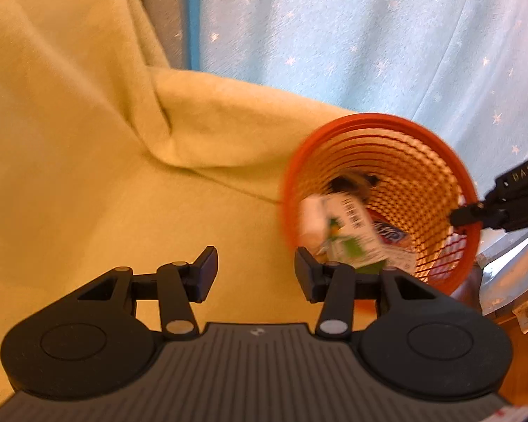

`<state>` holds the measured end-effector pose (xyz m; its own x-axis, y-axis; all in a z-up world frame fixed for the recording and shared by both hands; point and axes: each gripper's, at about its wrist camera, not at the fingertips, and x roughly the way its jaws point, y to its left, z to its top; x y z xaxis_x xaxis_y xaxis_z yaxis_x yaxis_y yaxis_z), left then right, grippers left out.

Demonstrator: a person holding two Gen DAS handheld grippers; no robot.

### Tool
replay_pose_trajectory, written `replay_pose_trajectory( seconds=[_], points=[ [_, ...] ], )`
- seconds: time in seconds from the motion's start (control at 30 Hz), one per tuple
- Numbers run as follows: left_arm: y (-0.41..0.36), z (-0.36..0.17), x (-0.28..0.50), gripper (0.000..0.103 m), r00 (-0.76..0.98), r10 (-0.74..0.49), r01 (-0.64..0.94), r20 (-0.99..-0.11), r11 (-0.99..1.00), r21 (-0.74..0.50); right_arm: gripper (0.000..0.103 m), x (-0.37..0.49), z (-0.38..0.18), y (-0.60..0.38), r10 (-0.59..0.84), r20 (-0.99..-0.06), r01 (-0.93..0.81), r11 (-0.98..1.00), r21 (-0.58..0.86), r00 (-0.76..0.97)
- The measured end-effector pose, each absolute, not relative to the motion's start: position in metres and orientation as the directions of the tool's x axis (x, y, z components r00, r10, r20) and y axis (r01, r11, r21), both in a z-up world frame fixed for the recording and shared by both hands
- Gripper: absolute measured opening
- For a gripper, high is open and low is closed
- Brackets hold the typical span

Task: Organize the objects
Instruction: 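Lower the wastebasket from the sofa onto the wooden floor with the right tool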

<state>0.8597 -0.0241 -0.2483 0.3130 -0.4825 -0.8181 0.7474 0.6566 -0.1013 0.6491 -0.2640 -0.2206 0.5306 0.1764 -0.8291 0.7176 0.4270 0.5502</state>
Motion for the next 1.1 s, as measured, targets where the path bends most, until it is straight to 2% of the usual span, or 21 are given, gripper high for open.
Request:
replay_pose_trajectory(
  seconds=[0.23,0.47,0.57,0.63,0.73,1.1],
  points=[
    [0.007,-0.248,0.852,0.042,0.339,-0.424,0.700,-0.840,0.710,-0.076,0.015,0.616,-0.247,-0.275,0.130,-0.863,0.807,0.309,0.503,0.488],
    [0.021,-0.244,0.841,0.042,0.359,-0.406,0.698,-0.840,0.715,-0.047,0.019,0.599,-0.265,-0.285,0.090,-0.862,0.858,0.091,0.505,0.498],
    [0.026,-0.242,0.835,0.042,0.362,-0.411,0.698,-0.837,0.715,-0.048,0.018,0.605,-0.269,-0.285,0.082,-0.866,0.857,0.125,0.500,0.494],
    [0.029,-0.241,0.831,0.042,0.365,-0.411,0.699,-0.836,0.714,-0.046,0.011,0.608,-0.268,-0.284,0.065,-0.862,0.852,0.134,0.506,0.502],
    [0.036,-0.241,0.822,0.042,0.366,-0.404,0.698,-0.838,0.715,-0.040,0.009,0.599,-0.271,-0.284,0.070,-0.851,0.842,0.124,0.526,0.521],
    [0.038,-0.246,0.781,0.042,0.389,-0.360,0.651,-0.848,0.759,-0.023,0.008,0.539,-0.287,-0.308,0.192,-0.799,0.797,0.108,0.594,0.570]
  ],
)
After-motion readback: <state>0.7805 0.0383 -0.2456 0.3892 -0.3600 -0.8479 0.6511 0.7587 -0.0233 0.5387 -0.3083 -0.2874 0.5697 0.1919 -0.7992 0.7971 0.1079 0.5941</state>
